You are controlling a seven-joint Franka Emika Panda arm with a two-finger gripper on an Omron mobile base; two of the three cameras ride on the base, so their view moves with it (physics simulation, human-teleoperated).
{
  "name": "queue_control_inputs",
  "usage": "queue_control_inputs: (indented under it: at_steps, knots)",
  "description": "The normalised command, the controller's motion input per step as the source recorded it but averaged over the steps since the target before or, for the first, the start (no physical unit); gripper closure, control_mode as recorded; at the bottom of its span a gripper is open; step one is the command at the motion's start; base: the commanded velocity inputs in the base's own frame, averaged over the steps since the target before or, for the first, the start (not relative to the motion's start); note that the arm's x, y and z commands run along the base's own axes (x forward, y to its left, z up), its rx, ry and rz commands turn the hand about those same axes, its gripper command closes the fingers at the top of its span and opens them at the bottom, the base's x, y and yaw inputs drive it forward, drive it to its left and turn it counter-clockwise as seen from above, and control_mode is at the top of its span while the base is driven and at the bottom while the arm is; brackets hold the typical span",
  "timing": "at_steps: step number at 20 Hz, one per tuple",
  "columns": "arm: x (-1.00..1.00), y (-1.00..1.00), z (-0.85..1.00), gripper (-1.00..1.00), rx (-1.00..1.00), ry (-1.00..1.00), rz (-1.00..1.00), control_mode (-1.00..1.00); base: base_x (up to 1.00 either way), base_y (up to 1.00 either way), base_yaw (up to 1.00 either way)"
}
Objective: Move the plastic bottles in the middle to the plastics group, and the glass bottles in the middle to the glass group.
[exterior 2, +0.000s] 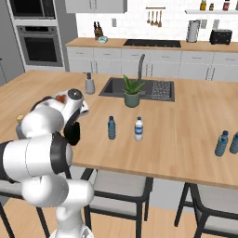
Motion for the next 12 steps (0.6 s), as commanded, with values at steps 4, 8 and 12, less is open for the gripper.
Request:
queue_control_inputs:
  at_steps: [4,8,12]
  knots:
    - [0.02,0.63,0.00,1.00,0.00,0.00,0.08,-1.00,0.00,0.00,0.00]
    - [-0.01,0.63,0.00,1.00,0.00,0.00,0.04,-1.00,0.00,0.00,0.00]
    - [-0.02,0.54,0.00,1.00,0.00,0.00,0.05,-1.00,0.00,0.00,0.00]
